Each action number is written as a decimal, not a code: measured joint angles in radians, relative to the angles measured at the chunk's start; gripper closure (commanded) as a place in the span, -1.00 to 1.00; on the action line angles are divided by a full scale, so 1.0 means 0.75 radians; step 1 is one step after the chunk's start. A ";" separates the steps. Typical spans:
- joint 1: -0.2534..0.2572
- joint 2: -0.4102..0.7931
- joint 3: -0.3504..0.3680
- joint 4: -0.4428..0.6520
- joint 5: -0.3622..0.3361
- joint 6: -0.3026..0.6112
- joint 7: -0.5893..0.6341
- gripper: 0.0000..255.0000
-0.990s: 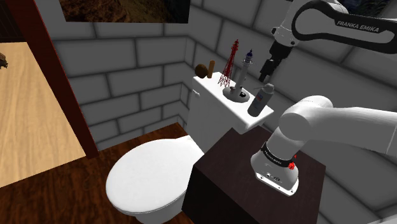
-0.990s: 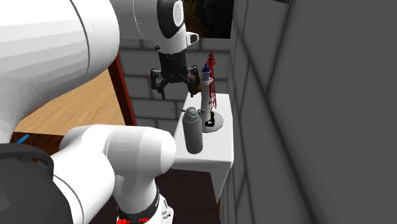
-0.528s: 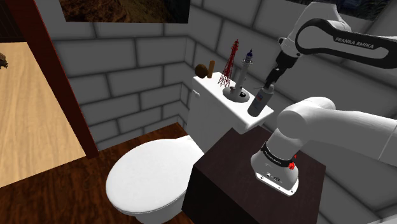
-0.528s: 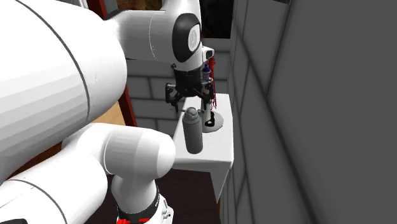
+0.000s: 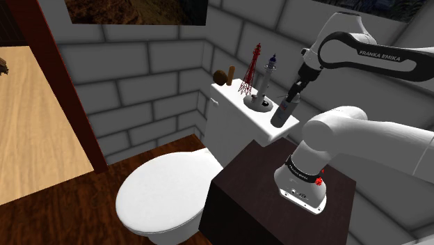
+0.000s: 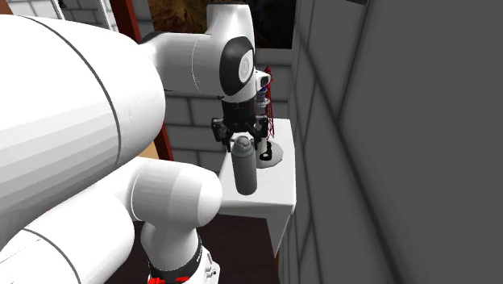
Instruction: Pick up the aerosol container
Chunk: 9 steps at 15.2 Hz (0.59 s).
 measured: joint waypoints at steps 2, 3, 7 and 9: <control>0.000 0.000 -0.001 0.000 0.000 0.001 0.000 1.00; 0.000 0.000 -0.001 0.000 0.000 0.001 -0.001 1.00; -0.001 -0.001 -0.001 0.000 -0.001 0.001 -0.001 1.00; 0.001 -0.001 0.003 0.005 0.003 -0.007 -0.001 1.00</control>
